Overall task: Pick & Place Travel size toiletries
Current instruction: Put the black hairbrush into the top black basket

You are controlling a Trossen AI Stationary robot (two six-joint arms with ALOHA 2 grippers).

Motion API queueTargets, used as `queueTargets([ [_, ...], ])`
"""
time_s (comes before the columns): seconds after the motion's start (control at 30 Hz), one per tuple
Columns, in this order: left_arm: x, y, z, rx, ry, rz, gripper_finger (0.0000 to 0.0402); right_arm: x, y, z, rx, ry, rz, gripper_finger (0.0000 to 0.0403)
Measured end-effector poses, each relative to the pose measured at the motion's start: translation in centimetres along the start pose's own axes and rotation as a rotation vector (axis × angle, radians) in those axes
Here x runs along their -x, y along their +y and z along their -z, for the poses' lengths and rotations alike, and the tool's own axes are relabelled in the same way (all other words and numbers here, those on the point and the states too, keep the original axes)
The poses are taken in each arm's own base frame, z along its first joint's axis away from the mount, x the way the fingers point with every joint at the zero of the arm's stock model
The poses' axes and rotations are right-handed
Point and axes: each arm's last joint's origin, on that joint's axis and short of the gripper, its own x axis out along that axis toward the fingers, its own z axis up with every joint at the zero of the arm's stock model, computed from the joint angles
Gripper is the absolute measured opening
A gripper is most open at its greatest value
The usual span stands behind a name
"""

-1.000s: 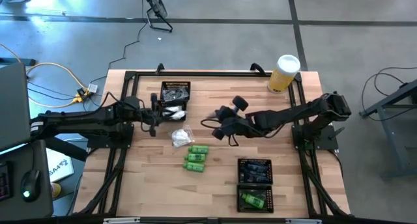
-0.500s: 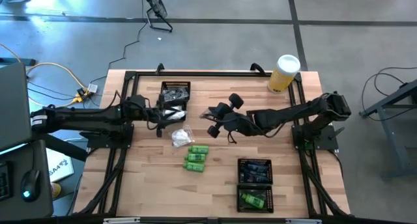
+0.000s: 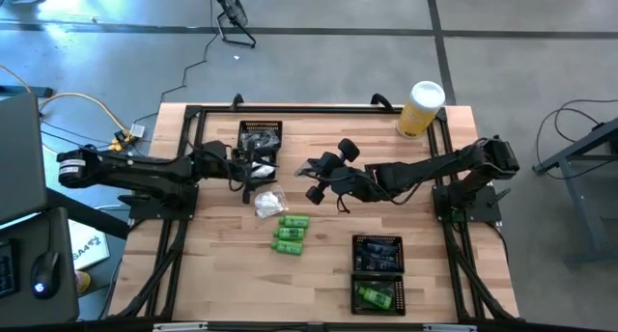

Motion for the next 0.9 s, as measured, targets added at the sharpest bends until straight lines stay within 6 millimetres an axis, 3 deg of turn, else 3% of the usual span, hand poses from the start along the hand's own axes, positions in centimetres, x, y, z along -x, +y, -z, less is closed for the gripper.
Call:
queueTargets([
  [0.9, -5.2, 1.3, -1.3, 0.06, -0.007, 0.086, 0.0196, 0.0, 0.0, 0.0, 0.002, 0.0, 0.0, 0.0002],
])
